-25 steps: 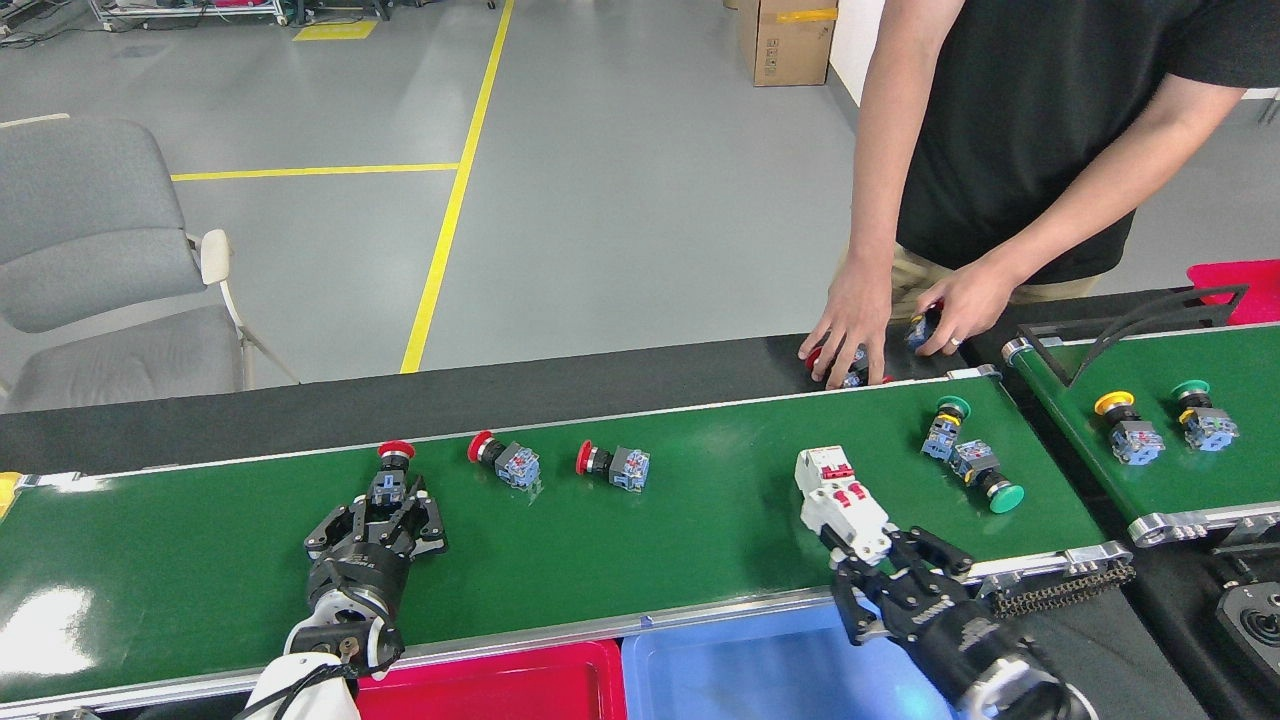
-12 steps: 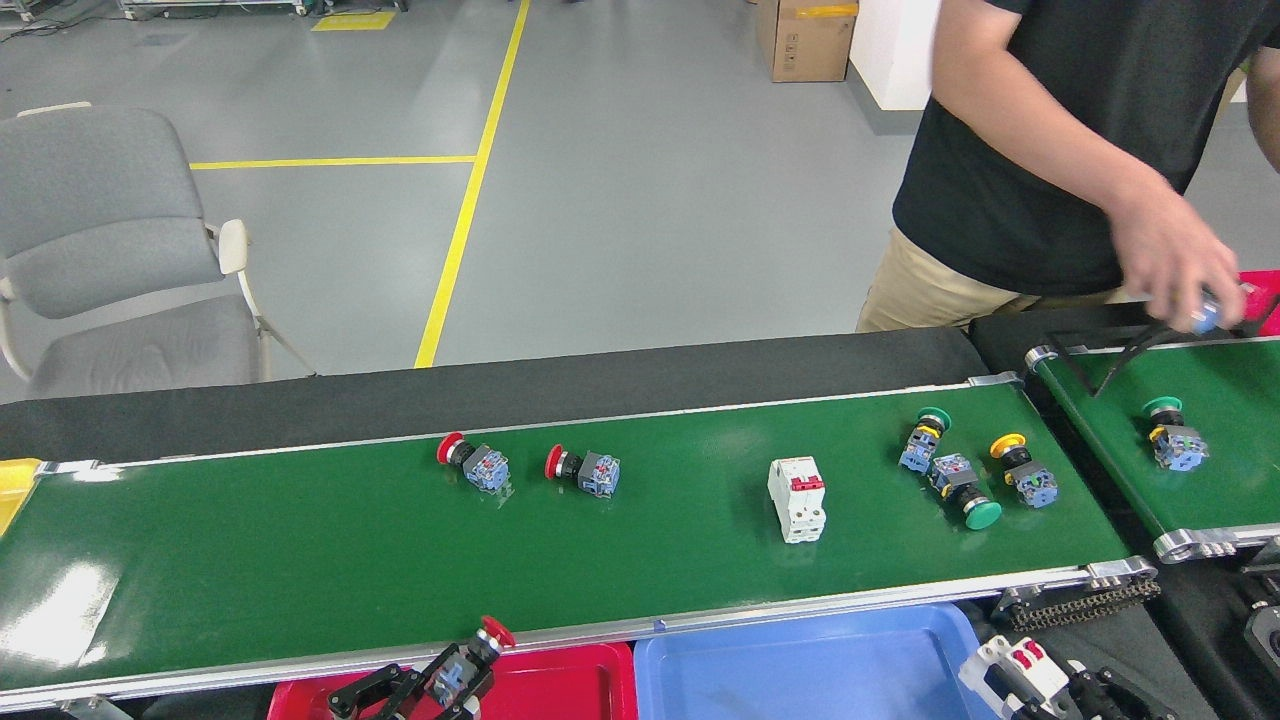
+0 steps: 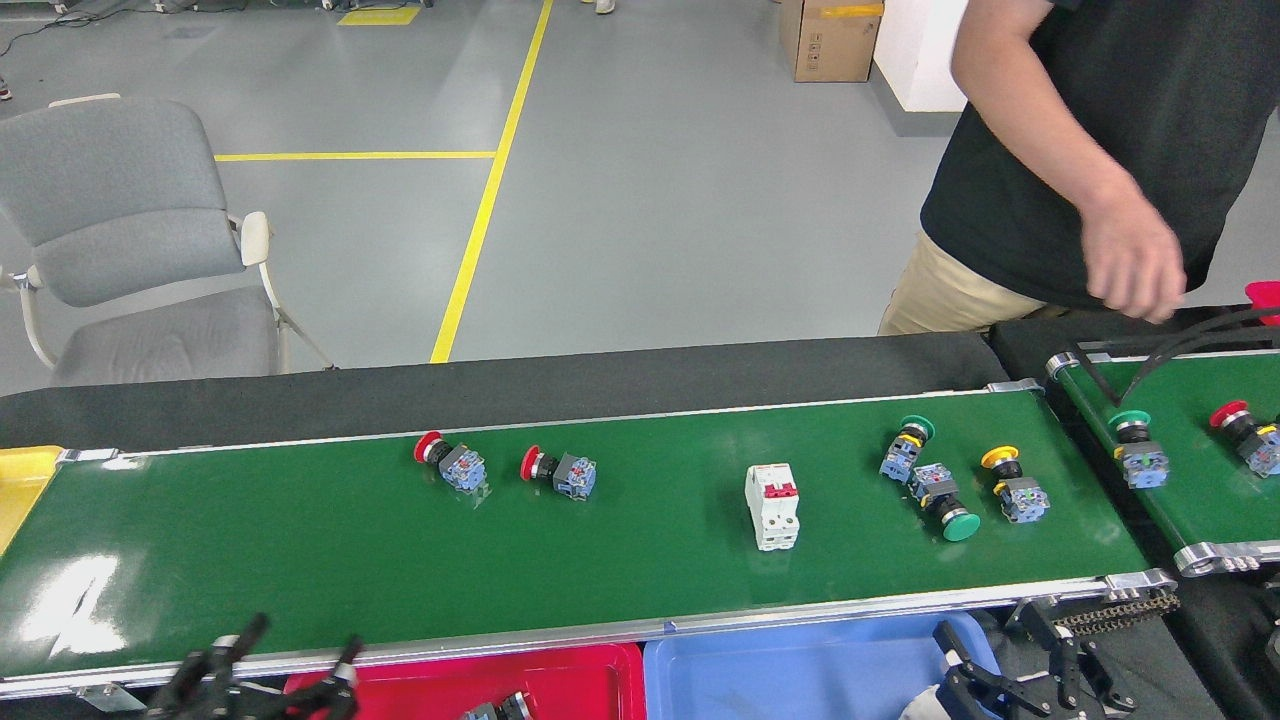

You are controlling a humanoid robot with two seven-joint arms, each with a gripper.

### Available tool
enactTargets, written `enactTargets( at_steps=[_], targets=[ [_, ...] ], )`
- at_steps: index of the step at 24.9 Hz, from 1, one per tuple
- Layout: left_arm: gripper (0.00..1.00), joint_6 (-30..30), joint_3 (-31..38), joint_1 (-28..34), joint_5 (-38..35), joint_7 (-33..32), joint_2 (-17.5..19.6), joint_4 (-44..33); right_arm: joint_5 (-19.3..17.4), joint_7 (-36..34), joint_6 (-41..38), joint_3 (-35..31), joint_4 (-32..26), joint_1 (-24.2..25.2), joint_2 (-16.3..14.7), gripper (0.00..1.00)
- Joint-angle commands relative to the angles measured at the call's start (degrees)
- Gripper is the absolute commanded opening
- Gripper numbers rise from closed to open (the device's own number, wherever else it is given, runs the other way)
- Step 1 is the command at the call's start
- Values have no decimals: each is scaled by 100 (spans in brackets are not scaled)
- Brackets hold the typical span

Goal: Pick switch part from conveyor to tray

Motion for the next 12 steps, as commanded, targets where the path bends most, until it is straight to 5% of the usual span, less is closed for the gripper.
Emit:
enactTargets(
  at_steps=[1, 6, 12],
  targets=[
    [100, 126, 55, 33, 25, 53, 76, -28, 109, 9, 28, 181, -88, -112, 57, 99],
    [100, -67, -7, -213, 34, 27, -30, -28, 856, 229, 573, 1174, 53, -613, 347, 99],
    [100, 21, -762, -1557, -115, -26, 14, 745, 900, 343, 1662, 2738, 1203, -1843, 365, 99]
  ],
)
